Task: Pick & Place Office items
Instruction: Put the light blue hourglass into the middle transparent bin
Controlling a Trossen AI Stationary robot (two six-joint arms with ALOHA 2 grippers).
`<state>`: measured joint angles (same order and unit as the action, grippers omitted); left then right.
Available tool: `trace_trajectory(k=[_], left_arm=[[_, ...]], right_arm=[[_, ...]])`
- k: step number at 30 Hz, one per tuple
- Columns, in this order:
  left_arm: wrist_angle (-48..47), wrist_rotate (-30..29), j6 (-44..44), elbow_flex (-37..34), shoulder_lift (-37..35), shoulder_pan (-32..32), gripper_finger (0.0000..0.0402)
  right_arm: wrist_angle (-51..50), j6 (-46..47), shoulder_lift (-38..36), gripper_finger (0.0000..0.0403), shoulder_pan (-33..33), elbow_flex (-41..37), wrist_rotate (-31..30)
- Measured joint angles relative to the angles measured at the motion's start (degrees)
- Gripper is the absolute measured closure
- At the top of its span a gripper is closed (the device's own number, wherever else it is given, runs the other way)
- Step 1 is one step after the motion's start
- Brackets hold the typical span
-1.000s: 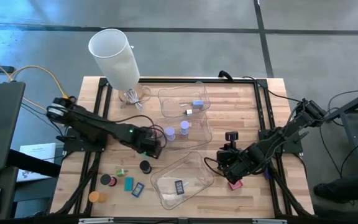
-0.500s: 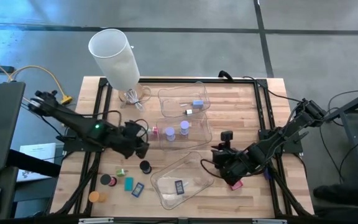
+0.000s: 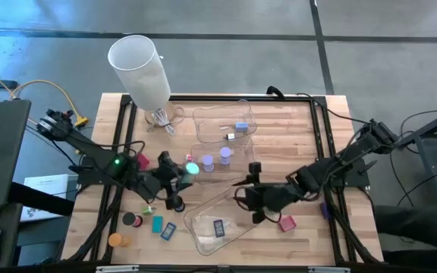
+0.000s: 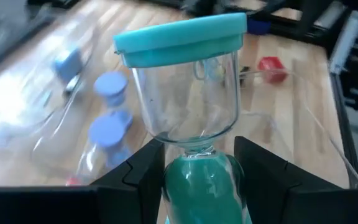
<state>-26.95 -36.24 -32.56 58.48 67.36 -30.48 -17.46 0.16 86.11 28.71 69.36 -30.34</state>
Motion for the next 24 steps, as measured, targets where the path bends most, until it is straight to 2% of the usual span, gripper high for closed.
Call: trace_trajectory(k=[5,10,17,24], left_arm=[[7.1,0.1,13.3,0.0,4.1,-1.3,0.0240],[11.0,1.7,19.2,0.0,7.1,-2.5,0.0240],[12.8,1.8,20.5,0.0,8.4,-2.0,0.0240],[15.7,1.6,21.9,0.0,8.9,0.0,0.0240]], right_arm=[[6.0,5.9,0.0,0.0138,-3.3,0.0,3.8],[9.3,10.3,-0.1,0.0090,-5.1,0.0,4.0],[19.7,5.9,2.6,0.0072,-5.9,0.0,8.2],[24.9,-1.6,6.0,0.0077,-7.2,0.0,7.9]])
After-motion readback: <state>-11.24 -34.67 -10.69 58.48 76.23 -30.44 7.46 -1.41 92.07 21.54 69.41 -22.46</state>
